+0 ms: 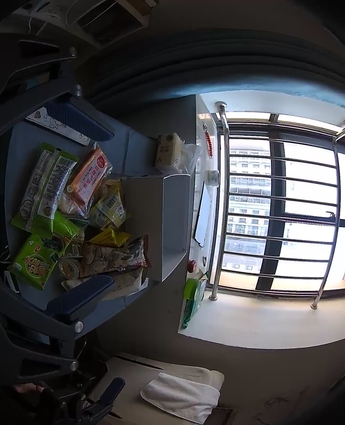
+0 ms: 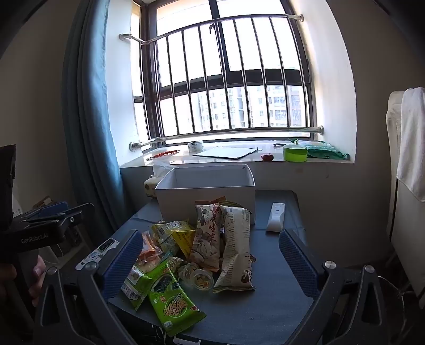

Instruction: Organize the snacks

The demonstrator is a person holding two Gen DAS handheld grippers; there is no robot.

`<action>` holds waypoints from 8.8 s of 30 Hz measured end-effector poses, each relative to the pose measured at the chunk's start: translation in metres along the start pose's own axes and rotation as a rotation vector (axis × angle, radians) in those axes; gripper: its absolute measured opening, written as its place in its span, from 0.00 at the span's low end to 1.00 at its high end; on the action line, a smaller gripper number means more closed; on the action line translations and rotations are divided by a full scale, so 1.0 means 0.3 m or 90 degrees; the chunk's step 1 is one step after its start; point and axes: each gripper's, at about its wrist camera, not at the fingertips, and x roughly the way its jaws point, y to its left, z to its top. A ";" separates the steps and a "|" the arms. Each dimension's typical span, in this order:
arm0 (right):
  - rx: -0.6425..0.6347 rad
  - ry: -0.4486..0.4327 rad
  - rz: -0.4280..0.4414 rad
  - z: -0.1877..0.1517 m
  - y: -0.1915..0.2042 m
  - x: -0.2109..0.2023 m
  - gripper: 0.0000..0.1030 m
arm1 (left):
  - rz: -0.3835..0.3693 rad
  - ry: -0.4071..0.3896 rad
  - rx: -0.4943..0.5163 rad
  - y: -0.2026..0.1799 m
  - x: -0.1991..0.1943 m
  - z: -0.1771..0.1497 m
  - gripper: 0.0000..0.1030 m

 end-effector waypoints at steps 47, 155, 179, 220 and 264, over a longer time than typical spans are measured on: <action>0.000 0.035 0.012 -0.022 0.011 0.017 1.00 | -0.101 -0.021 0.028 -0.014 -0.008 -0.044 1.00; 0.270 0.085 0.066 -0.167 -0.461 0.244 0.33 | -0.138 0.206 0.139 -0.324 0.749 0.015 0.28; 0.074 0.162 0.066 0.555 -0.282 1.040 0.33 | -0.025 0.181 0.006 0.098 1.145 0.544 0.28; 0.061 0.060 0.129 0.008 -0.184 0.343 1.00 | -0.120 0.051 0.001 0.257 0.288 -0.059 1.00; -0.225 0.226 0.079 -0.296 0.096 0.389 0.66 | -0.101 0.331 -0.326 0.297 0.413 -0.391 1.00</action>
